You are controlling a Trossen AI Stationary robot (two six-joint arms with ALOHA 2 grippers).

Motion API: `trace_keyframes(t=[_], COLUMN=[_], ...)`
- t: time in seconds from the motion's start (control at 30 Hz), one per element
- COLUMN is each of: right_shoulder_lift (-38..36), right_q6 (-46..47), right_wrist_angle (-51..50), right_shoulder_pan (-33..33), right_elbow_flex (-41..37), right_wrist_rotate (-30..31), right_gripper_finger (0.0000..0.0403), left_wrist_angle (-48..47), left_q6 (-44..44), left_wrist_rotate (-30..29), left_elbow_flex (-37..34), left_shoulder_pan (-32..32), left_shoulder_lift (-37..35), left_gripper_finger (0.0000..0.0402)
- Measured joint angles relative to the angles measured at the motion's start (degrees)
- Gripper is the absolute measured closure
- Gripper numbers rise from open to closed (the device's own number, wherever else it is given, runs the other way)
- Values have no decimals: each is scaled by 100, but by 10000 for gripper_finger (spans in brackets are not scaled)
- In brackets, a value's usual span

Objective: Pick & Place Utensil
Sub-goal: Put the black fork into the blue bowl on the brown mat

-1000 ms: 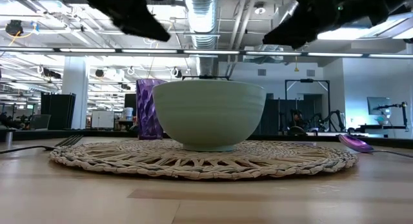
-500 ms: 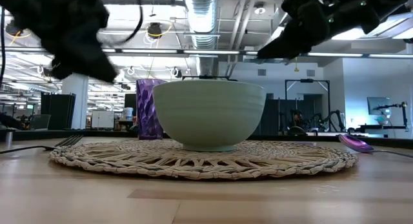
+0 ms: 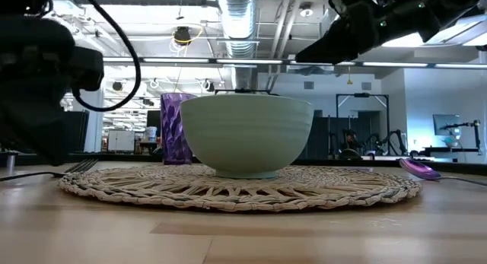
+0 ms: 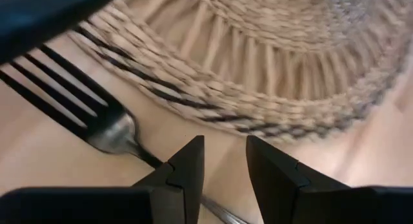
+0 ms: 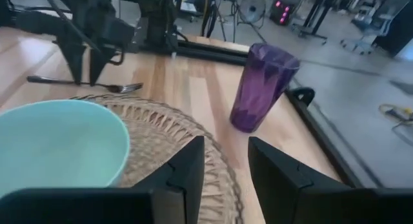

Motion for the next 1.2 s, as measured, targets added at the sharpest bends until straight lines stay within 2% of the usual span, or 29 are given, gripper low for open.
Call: trace_keyframes(t=[0.3, 0.5, 0.63, 0.83, 0.97, 1.1, 1.2], right_shoulder_lift=[-4, -4, -4, -4, -4, 20, 20], right_q6=[-258, -287, -287, -285, -278, -276, -276], right_wrist_angle=[583, 572, 576, 811, 808, 786, 781], right_shoulder_pan=[-305, -527, -583, -589, -589, -589, -585], right_elbow_flex=[3, 4, 2, 4, 3, 2, 2], right_wrist_rotate=[-33, -677, -895, -900, -902, -900, -900], right_gripper_finger=[290, 290, 290, 290, 290, 290, 290], left_wrist_angle=[-2, -43, -37, -130, -620, -1199, -1361], left_q6=[-936, -1044, -1017, -1064, -1305, -1367, -1321], left_wrist_rotate=[434, 493, 668, 1114, 1349, 1321, 1028], left_elbow_flex=[4, 0, 0, 35, 92, 102, 84], left_shoulder_pan=[16, -64, -55, -36, -43, -43, -41], left_shoulder_lift=[-117, 180, 301, -161, -452, -582, -559], left_gripper_finger=[286, 286, 286, 286, 286, 286, 286])
